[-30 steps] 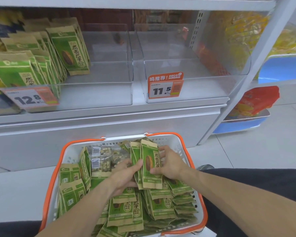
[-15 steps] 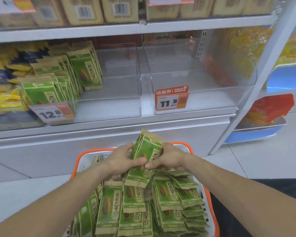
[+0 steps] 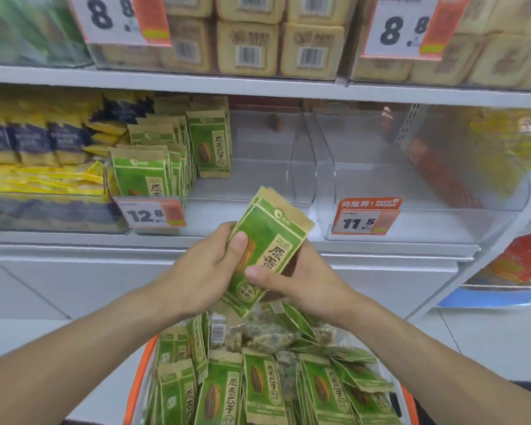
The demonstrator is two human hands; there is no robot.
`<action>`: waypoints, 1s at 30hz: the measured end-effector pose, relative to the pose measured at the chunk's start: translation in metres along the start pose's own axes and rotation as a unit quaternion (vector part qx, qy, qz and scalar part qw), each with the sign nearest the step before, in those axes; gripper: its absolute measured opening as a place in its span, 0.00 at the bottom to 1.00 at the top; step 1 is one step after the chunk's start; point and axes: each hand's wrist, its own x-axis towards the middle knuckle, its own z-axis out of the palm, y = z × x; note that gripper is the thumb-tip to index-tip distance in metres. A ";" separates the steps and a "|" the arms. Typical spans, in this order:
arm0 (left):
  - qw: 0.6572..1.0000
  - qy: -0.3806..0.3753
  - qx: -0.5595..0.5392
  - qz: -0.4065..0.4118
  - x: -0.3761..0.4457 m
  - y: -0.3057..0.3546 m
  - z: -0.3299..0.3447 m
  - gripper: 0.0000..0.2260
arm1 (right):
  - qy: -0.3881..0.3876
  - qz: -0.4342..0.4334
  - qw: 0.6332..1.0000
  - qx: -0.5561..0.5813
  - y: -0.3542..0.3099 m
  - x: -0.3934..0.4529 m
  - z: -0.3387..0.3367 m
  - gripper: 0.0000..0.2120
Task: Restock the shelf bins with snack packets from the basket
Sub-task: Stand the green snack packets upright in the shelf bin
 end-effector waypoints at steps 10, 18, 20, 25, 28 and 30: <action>0.966 0.223 0.121 0.046 0.021 -0.030 -0.053 0.26 | 0.195 -0.255 0.927 -0.192 -0.069 0.063 0.018 0.27; 0.921 0.274 0.272 -0.044 0.028 -0.050 -0.063 0.30 | 0.180 -0.103 0.920 -0.332 -0.065 0.176 0.010 0.27; 0.924 0.269 0.268 -0.050 0.030 -0.052 -0.062 0.31 | 0.161 -0.076 0.914 -0.365 -0.063 0.207 0.012 0.24; 0.925 0.272 0.261 -0.053 0.037 -0.056 -0.060 0.33 | 0.202 -0.057 0.924 -0.320 -0.042 0.265 0.026 0.30; 0.927 0.257 0.269 -0.057 0.040 -0.057 -0.061 0.33 | 0.223 -0.052 0.896 -0.381 -0.033 0.271 0.029 0.36; 0.927 0.250 0.274 -0.056 0.042 -0.055 -0.061 0.33 | 0.228 -0.063 0.895 -0.379 -0.031 0.270 0.027 0.38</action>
